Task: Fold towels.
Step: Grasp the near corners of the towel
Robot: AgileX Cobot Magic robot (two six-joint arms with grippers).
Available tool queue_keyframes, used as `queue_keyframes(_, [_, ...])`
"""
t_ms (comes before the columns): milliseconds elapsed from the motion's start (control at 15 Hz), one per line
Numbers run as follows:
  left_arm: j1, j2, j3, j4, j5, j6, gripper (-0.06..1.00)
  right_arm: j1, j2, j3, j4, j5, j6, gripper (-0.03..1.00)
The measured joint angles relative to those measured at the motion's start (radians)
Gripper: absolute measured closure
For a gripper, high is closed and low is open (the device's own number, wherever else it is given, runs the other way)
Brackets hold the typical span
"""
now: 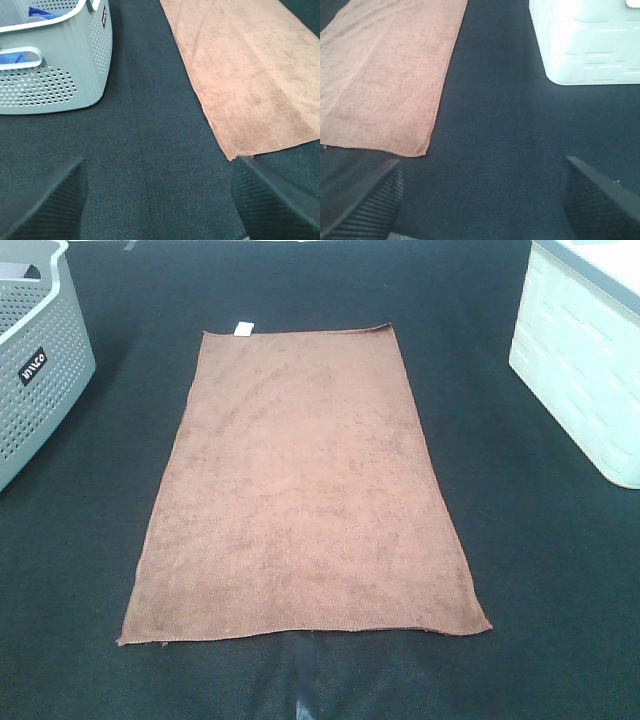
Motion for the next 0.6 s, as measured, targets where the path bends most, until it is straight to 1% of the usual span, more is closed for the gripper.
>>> queue_keyframes(200, [0.000,0.001,-0.002,0.000,-0.003,-0.012,0.19,0.000,0.000,0.000,0.000,0.000,0.000,0.17])
queue_keyframes(267, [0.000,0.017,-0.011,-0.003,-0.031,-0.035,0.19,0.000,0.000,0.000,0.000,0.000,0.000,0.17])
queue_keyframes(333, [0.000,0.063,-0.018,-0.015,-0.123,-0.090,0.19,0.000,0.000,0.000,0.000,-0.004,0.005,0.18])
queue_keyframes(400, [0.000,0.102,-0.018,-0.028,-0.180,-0.118,0.19,0.000,0.000,0.000,0.000,-0.016,0.027,0.19])
queue_keyframes(533, [0.000,0.200,-0.018,-0.057,-0.256,-0.134,0.19,0.000,0.022,0.000,0.000,-0.029,0.082,0.20])
queue_keyframes(600, [0.000,0.291,-0.018,-0.101,-0.274,-0.136,0.19,0.000,0.069,0.000,0.000,-0.041,0.125,0.20])
